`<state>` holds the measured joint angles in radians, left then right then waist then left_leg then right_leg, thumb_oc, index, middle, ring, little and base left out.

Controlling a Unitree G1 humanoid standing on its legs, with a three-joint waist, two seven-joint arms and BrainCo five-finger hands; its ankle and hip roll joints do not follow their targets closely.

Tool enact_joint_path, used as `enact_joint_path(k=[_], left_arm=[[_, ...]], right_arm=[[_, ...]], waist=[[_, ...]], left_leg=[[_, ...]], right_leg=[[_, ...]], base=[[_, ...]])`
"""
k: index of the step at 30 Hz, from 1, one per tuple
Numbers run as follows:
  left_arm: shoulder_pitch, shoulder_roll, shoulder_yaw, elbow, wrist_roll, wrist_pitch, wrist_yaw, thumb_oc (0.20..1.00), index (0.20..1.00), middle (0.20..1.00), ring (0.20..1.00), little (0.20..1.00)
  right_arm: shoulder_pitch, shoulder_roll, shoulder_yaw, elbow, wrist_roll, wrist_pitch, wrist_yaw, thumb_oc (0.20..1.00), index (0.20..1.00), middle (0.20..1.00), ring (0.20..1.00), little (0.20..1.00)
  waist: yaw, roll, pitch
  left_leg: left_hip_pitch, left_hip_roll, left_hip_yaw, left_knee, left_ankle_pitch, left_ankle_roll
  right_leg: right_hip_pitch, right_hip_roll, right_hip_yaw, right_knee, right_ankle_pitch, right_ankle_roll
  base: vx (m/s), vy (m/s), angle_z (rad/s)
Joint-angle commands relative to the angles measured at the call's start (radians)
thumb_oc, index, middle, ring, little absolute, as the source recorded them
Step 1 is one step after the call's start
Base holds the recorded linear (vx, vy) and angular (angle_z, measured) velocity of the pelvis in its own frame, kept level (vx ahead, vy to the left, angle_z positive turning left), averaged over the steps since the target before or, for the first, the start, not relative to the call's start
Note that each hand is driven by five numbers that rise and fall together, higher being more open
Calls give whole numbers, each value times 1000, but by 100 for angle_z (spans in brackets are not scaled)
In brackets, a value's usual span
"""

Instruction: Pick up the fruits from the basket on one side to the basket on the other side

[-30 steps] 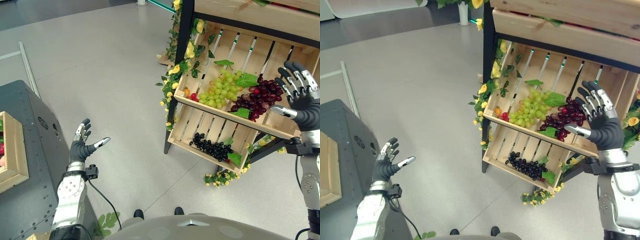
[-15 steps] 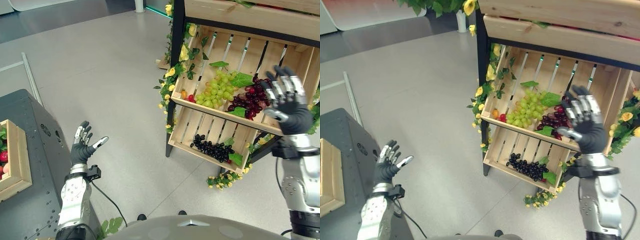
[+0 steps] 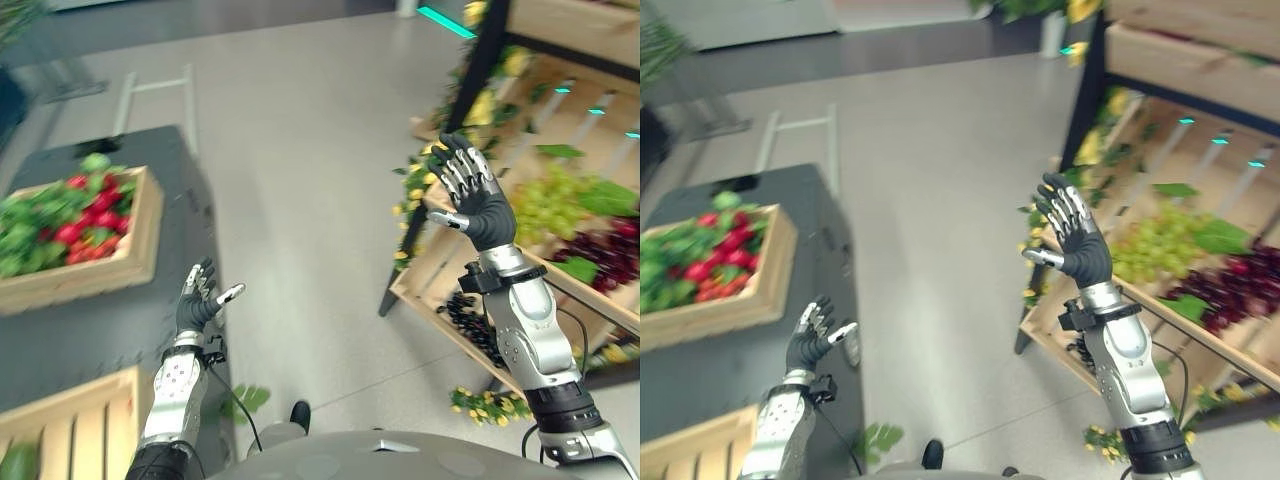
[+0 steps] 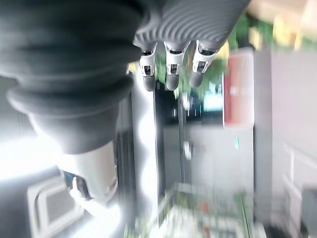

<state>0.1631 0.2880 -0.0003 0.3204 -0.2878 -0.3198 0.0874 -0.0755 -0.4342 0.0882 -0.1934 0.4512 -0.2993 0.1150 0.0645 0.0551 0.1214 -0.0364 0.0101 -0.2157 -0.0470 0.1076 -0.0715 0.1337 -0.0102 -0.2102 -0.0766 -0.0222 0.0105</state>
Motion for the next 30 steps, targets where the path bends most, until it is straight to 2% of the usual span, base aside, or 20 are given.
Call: enact_joint_path(k=[1,2,3,4,5,6,7,9,13,15,16,18,21,23,27,28,29,30], left_arm=[[-77,85,4,-36,28,-73,8,1000,1000,1000,1000,1000],[-97,79,-14,-36,22,-70,8,1000,1000,1000,1000,1000],[-100,78,-15,-36,22,-70,8,1000,1000,1000,1000,1000],[-112,65,-32,-26,17,-74,1,1000,1000,1000,1000,1000],[-115,64,-34,-26,18,-79,0,1000,1000,1000,1000,1000],[-115,64,-34,-26,18,-79,0,1000,1000,1000,1000,1000],[-114,65,-35,-23,19,-86,5,1000,1000,1000,1000,1000],[-115,64,-33,-23,18,-86,9,1000,1000,1000,1000,1000],[-110,65,-38,-11,34,-89,11,1000,1000,1000,1000,1000],[-111,72,-40,-1,51,-90,18,1000,1000,1000,1000,1000],[-110,87,-37,7,63,-91,20,1000,1000,1000,1000,1000],[-109,94,-35,10,71,-93,25,1000,1000,1000,1000,1000],[-116,104,-51,62,99,-93,27,1000,1000,1000,1000,1000],[-115,114,-69,125,151,-89,26,1000,1000,1000,1000,1000],[-110,114,-76,226,186,-83,31,1000,1000,1000,1000,1000],[-103,118,-81,241,204,-82,22,1000,1000,1000,1000,1000],[-105,117,-97,301,217,-80,17,1000,1000,1000,1000,1000],[-107,114,-99,336,222,-79,16,1000,1000,1000,1000,1000]], right_arm=[[-57,12,-24,-87,-29,-73,-24,1000,1000,1000,1000,1000],[-52,3,-37,-89,-39,-77,-41,1000,1000,1000,1000,1000],[-54,3,-38,-89,-39,-78,-41,1000,1000,1000,1000,1000],[-54,-9,-44,-85,-73,-82,-67,1000,1000,1000,1000,1000],[-56,-8,-40,-82,-82,-83,-74,1000,1000,1000,1000,1000],[-57,-8,-40,-81,-83,-84,-75,1000,1000,1000,1000,1000],[-47,-3,-33,-65,-93,-82,-83,1000,1000,1000,1000,1000],[-28,-6,-40,-54,-119,-80,-93,1000,1000,1000,1000,1000],[26,1,-53,20,-163,-78,-132,1000,1000,1000,1000,1000],[39,8,-52,49,-176,-80,-151,1000,1000,1000,1000,1000],[55,16,-47,99,-191,-72,-160,1000,1000,1000,1000,1000],[66,18,-46,123,-203,-73,-170,1000,1000,1000,1000,1000],[87,35,-40,281,-219,-64,-189,1000,1000,1000,1000,1000],[97,36,-27,435,-272,-42,-205,1000,1000,1000,1000,1000],[99,47,-10,568,-293,-27,-205,1000,1000,1000,1000,1000],[105,48,-10,604,-299,-23,-208,1000,1000,1000,1000,1000],[106,62,-5,698,-289,-22,-222,1000,1000,1000,1000,1000],[110,70,1,732,-284,-19,-217,1000,1000,1000,1000,1000]], waist=[[13,-80,30],[2,-76,62],[-2,-75,58],[-28,-76,63],[-26,-76,62],[-25,-75,62],[-29,-76,63],[-38,-75,55],[-55,-50,36],[-55,-52,33],[-54,-56,31],[-54,-60,32],[-52,-63,34],[-57,-64,41],[-54,-65,51],[-55,-63,55],[-76,-67,64],[-78,-73,57]], left_leg=[[-11,-20,-7,121,-95,-19],[-66,-14,58,188,-96,-36],[-77,-16,55,191,-90,-34],[-96,44,222,242,-101,-32],[-99,57,249,268,-117,-36],[-101,59,250,274,-122,-36],[-67,56,252,284,-158,-37],[-35,63,264,260,-172,-34],[26,96,283,148,-146,-35],[31,88,282,130,-141,-32],[41,66,274,118,-151,-17],[41,55,277,116,-153,-9],[49,28,278,100,-162,18],[60,8,285,80,-166,42],[76,-5,307,59,-168,65],[80,-7,309,55,-168,68],[92,-16,292,51,-170,70],[88,-20,290,51,-164,69]], right_leg=[[-29,-40,-9,83,-44,37],[-39,-62,-57,98,-52,39],[-47,-63,-61,98,-47,40],[-61,-94,-102,95,-38,47],[-69,-102,-104,91,-30,48],[-69,-100,-103,90,-30,48],[-68,-110,-117,86,-19,46],[-70,-118,-137,88,-15,46],[-55,-118,-183,98,-22,49],[-55,-123,-187,100,-18,53],[-61,-139,-183,112,-10,60],[-67,-151,-178,121,-9,65],[-88,-190,-173,162,3,84],[-126,-219,-150,226,16,108],[-176,-244,-122,309,23,133],[-187,-241,-101,330,19,138],[-209,-176,13,328,-9,135],[-204,-166,37,294,-7,131]], base=[[-257,-31,67],[-232,12,70],[-326,88,121],[-194,56,148],[-175,46,133],[-115,10,66],[-92,32,16],[-79,72,59],[-14,123,89],[31,118,47],[20,164,22],[5,151,5],[14,198,3],[17,254,-2],[21,191,-21],[64,94,-35],[72,88,-35],[69,27,-3]])
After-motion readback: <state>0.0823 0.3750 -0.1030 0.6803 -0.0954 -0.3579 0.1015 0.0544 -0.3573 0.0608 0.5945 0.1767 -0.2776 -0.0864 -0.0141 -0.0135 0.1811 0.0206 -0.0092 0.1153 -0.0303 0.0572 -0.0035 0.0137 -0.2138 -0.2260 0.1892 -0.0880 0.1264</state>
